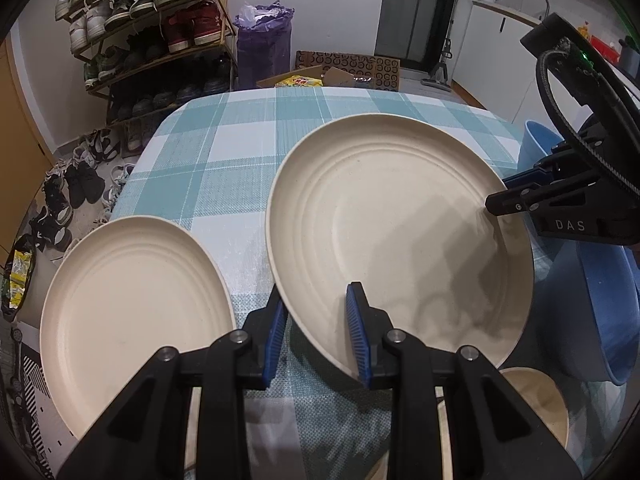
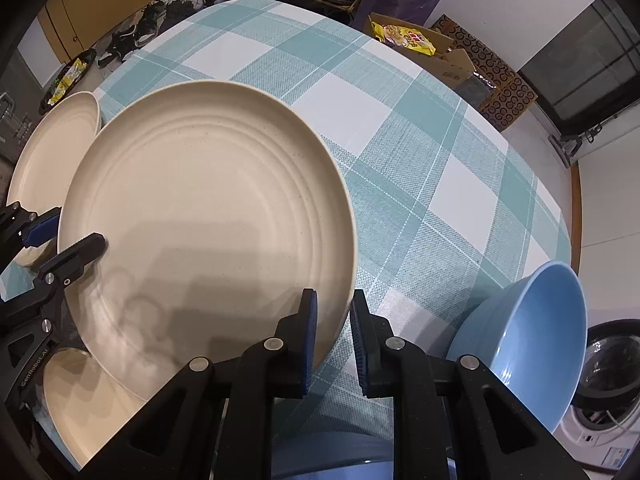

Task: Organize plates and bowls

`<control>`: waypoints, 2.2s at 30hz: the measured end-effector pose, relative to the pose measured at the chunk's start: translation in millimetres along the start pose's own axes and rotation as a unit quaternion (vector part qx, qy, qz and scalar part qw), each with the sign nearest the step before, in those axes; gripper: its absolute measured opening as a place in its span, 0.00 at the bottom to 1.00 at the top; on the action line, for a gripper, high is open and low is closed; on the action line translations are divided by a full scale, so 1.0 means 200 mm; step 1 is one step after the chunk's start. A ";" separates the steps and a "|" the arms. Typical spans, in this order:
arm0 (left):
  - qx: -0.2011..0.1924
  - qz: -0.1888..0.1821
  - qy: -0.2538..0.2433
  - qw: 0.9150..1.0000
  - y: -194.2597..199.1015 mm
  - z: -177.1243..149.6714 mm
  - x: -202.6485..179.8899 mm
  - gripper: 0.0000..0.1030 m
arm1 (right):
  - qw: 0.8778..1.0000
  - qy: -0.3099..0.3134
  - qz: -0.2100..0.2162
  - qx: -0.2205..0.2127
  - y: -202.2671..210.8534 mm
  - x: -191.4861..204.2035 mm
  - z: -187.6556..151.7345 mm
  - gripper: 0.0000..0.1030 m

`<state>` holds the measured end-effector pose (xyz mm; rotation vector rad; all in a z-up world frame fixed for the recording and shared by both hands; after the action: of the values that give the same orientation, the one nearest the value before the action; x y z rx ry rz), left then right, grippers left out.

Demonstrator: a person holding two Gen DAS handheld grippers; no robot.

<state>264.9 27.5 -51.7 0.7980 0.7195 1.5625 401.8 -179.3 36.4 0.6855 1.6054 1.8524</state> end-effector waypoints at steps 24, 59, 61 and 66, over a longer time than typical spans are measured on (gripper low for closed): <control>-0.052 0.023 0.009 0.998 0.34 -0.08 0.09 0.27 | 0.998 0.022 0.003 -0.051 0.31 0.18 -0.12 0.16; -0.058 0.032 -0.030 0.997 0.61 -0.50 0.07 0.28 | 0.996 0.053 0.032 -0.067 0.46 0.50 -0.67 0.16; -0.056 0.031 -0.031 0.997 0.61 -0.52 0.07 0.28 | 0.996 0.055 0.036 -0.066 0.45 0.51 -0.70 0.16; -0.048 0.028 -0.036 0.998 0.60 -0.56 0.06 0.28 | 0.996 0.056 0.046 -0.058 0.42 0.52 -0.75 0.16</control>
<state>103.1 23.1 -18.1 0.8044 0.5708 1.5984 214.8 -215.9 98.7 0.6241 1.5440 2.0651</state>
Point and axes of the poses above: each gripper's, at about its wrist camera, not at the fingertips, and y roughly against the way its jaws point, x to its left, z to its top, the point moved 2 cm from there along -y, roughly the way its jaws point, and after that the axes turned 12 degrees about z, right-handed, at the moved point
